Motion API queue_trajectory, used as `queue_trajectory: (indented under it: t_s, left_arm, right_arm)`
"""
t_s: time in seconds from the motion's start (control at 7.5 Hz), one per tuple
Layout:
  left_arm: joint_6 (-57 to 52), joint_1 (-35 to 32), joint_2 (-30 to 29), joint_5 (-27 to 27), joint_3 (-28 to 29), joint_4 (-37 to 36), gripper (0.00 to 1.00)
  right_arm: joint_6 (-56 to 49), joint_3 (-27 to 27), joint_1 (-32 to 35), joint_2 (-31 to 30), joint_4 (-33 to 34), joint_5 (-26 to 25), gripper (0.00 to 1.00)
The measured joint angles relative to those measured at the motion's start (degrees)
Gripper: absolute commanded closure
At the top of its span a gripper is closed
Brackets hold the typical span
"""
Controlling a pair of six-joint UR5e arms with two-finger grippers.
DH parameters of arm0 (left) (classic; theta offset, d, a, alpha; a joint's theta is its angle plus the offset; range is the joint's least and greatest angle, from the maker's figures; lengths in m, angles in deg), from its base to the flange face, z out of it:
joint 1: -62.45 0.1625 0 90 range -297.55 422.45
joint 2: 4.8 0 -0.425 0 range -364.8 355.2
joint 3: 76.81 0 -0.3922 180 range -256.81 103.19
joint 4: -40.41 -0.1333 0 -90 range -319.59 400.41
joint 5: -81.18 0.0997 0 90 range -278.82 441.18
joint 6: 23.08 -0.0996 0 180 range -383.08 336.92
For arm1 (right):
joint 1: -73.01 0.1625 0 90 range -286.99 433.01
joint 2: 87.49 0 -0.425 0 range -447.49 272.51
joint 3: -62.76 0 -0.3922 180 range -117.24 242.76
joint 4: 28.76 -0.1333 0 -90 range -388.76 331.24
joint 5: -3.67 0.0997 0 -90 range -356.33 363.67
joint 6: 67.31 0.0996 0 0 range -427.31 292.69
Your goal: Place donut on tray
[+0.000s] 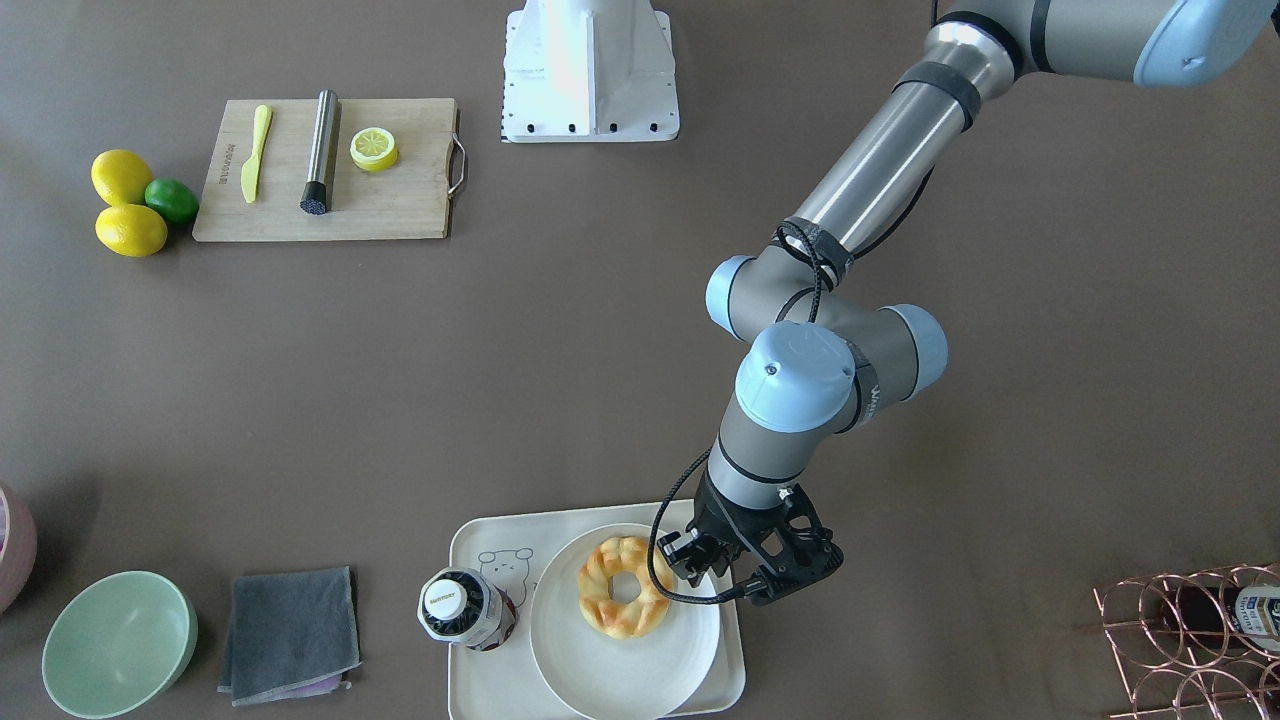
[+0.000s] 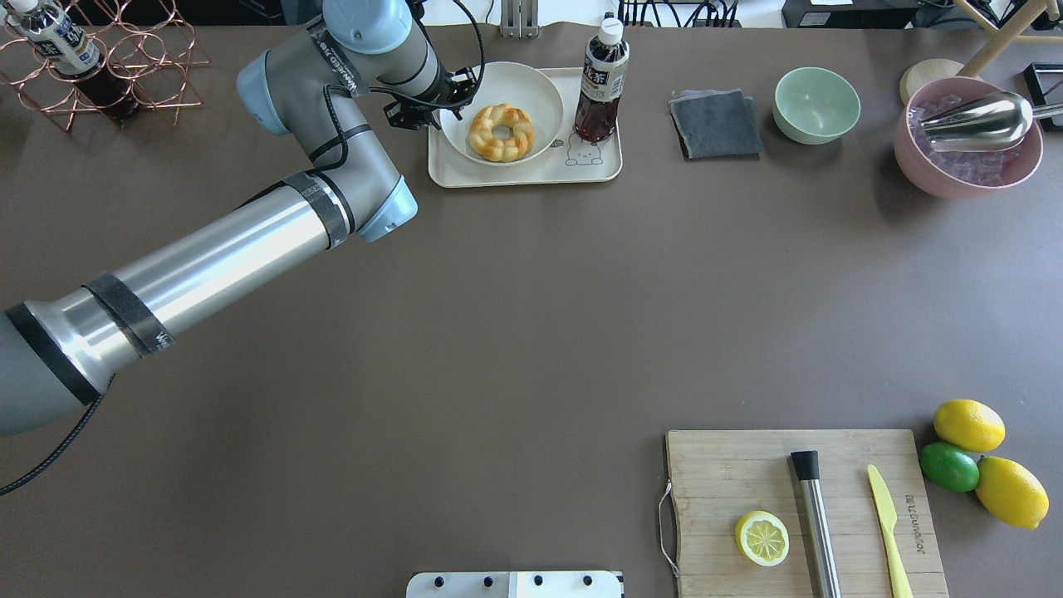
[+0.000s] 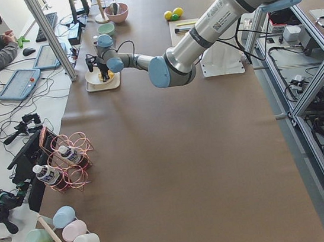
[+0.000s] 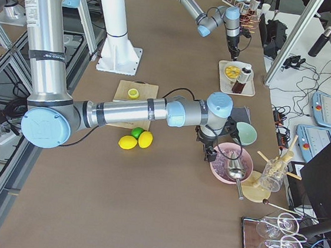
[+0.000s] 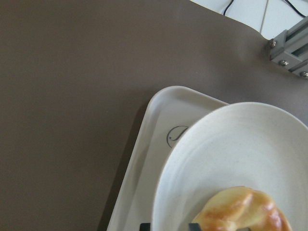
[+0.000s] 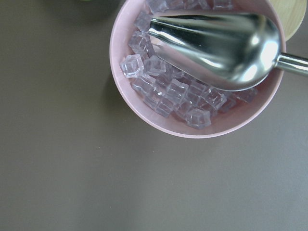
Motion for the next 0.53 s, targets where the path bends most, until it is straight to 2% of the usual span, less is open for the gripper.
queue_trajectory:
  t_s: [0.13, 0.27, 0.4, 0.53]
  left_arm:
    - [-0.1, -0.1, 1.2, 0.9, -2.2, 0.0, 0.02]
    - [-0.4, -0.3, 5.1, 1.1, -7.8, -0.4, 0.02]
    - [-1.7, -0.7, 10.7, -0.1, -15.6, -1.9, 0.02]
    - [-4.4, -2.1, 16.0, -3.9, -22.7, -4.7, 0.02]
  right_arm:
    - [-1.2, -0.2, 1.2, -1.2, 0.0, 0.0, 0.0]
    - [-2.0, -0.2, 2.3, -2.1, -0.1, -0.2, 0.0]
    - [-3.0, -0.2, 3.4, -3.5, -0.1, -0.3, 0.0]
    - [-3.7, -0.3, 4.4, -6.0, -1.1, -0.3, 0.0]
